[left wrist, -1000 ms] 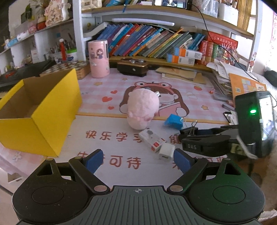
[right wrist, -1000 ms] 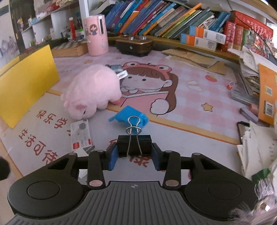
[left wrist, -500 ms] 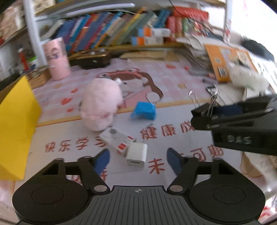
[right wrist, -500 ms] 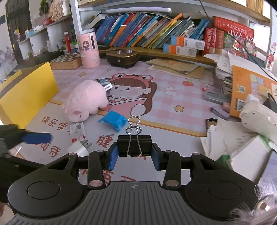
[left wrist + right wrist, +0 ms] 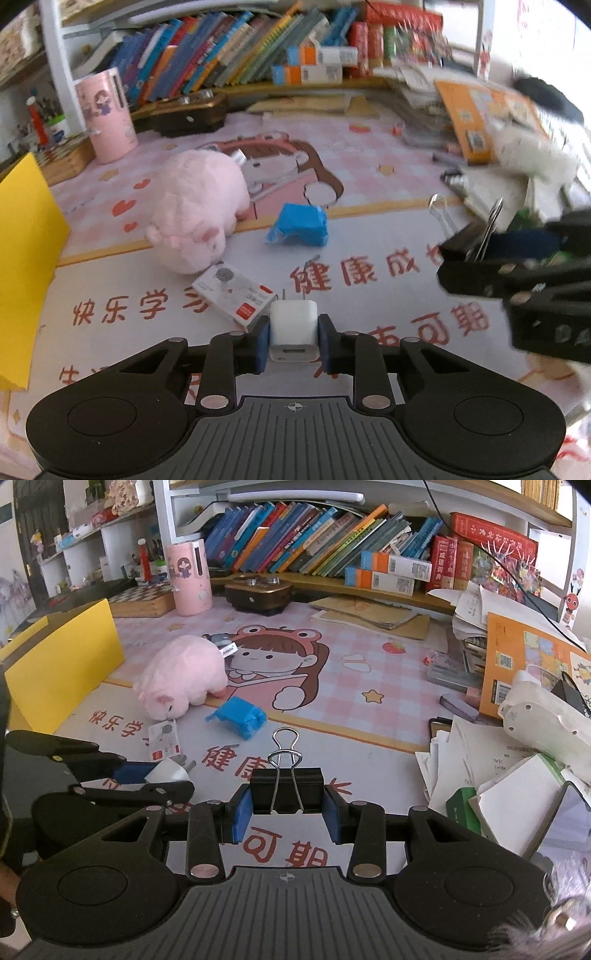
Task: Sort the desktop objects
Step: 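Close the right tool on the black binder clip while the left tool grips the white plug, then lift the binder clip with the right tool while the left tool lifts the plug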
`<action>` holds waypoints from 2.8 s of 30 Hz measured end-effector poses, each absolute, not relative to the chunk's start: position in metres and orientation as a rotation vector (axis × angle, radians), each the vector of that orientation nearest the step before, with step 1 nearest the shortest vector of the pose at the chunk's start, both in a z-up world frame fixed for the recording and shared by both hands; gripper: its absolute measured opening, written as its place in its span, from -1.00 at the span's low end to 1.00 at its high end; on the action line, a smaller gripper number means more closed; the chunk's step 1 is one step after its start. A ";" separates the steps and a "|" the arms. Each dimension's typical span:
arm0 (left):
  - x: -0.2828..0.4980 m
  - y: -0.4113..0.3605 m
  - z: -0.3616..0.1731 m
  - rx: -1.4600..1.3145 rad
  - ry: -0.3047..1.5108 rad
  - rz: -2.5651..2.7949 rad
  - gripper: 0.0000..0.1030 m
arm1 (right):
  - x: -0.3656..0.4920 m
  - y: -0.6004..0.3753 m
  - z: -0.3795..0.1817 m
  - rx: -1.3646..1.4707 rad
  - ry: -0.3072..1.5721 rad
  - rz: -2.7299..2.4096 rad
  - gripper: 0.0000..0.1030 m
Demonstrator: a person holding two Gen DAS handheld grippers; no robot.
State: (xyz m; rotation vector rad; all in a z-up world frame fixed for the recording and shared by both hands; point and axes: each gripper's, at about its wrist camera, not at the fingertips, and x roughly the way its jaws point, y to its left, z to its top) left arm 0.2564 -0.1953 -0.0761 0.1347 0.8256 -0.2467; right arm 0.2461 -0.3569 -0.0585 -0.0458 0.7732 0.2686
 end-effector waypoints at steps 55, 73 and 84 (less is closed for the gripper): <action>0.100 0.008 -0.007 -0.216 0.732 -0.250 -0.52 | 0.133 -0.181 -0.023 -0.016 0.784 0.395 -0.27; 0.061 0.054 -0.008 -0.198 0.726 -0.275 -0.52 | 0.088 -0.132 -0.029 0.002 0.793 0.378 -0.27; 0.029 0.091 -0.009 -0.220 0.712 -0.231 -0.52 | 0.063 -0.093 -0.030 -0.016 0.794 0.425 -0.27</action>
